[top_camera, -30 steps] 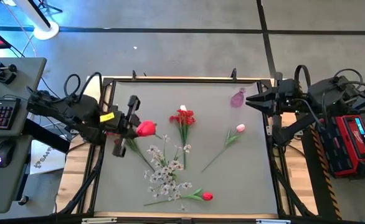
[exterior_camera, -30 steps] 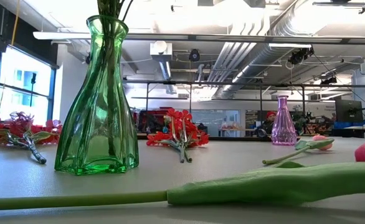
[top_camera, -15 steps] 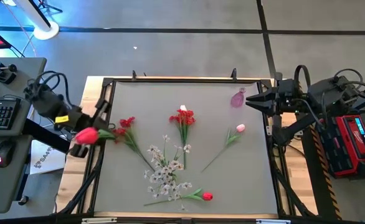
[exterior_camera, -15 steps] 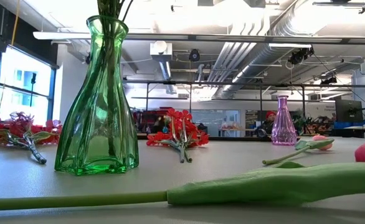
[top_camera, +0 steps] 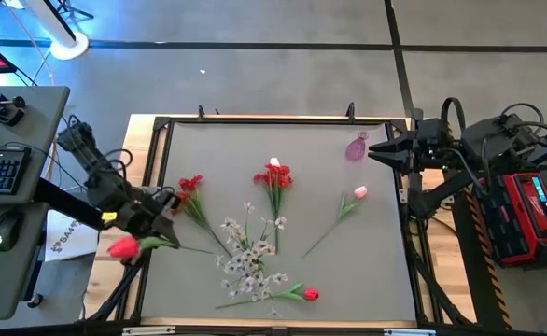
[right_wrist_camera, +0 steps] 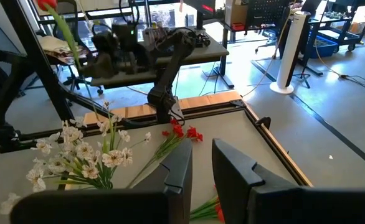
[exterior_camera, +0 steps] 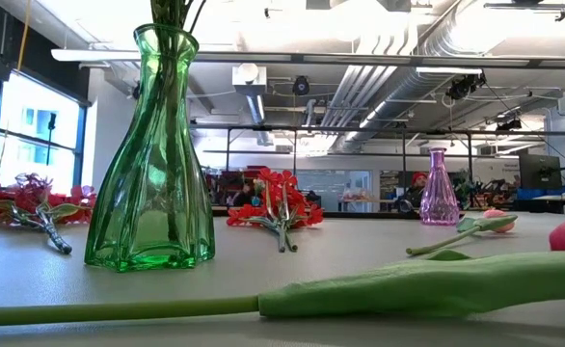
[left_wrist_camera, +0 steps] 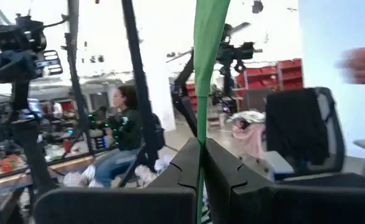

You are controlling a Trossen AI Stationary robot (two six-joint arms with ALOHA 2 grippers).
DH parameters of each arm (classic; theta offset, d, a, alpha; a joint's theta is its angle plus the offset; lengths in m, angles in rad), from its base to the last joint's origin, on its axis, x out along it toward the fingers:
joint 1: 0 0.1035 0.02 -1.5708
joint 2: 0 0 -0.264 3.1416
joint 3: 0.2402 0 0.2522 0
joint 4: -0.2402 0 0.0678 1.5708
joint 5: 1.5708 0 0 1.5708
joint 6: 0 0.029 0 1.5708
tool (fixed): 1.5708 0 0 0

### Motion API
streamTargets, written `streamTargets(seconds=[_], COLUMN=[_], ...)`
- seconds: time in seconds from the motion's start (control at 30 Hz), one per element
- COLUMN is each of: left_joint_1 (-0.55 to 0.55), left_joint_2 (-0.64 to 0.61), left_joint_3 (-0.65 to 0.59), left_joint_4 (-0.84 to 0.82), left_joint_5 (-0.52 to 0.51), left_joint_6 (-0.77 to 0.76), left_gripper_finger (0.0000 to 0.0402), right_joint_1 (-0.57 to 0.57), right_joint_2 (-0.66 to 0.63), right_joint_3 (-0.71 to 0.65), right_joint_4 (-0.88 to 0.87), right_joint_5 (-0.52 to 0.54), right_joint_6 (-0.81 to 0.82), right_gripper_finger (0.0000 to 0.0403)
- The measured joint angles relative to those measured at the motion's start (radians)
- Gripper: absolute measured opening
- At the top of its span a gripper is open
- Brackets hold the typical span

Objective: Sort flowers into vase by color
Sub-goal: Put the bottom red flower into the green vase

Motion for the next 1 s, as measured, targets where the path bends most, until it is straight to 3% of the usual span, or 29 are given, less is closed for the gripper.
streamTargets(seconds=[0.4, 1.0], left_joint_1=[0.008, 0.076], left_joint_2=[0.123, 0.464], left_joint_3=[-0.149, -0.155], left_joint_4=[0.307, 0.676], left_joint_5=[-0.075, -0.046], left_joint_6=[0.001, 0.052], left_gripper_finger=[0.0, 0.0], right_joint_1=[0.0, 0.0], right_joint_2=[0.0, 0.0], right_joint_3=[0.0, 0.0], right_joint_4=[0.0, 0.0], right_joint_5=[0.0, 0.003], right_joint_6=[0.0, 0.0], right_gripper_finger=[0.0051, 0.0051])
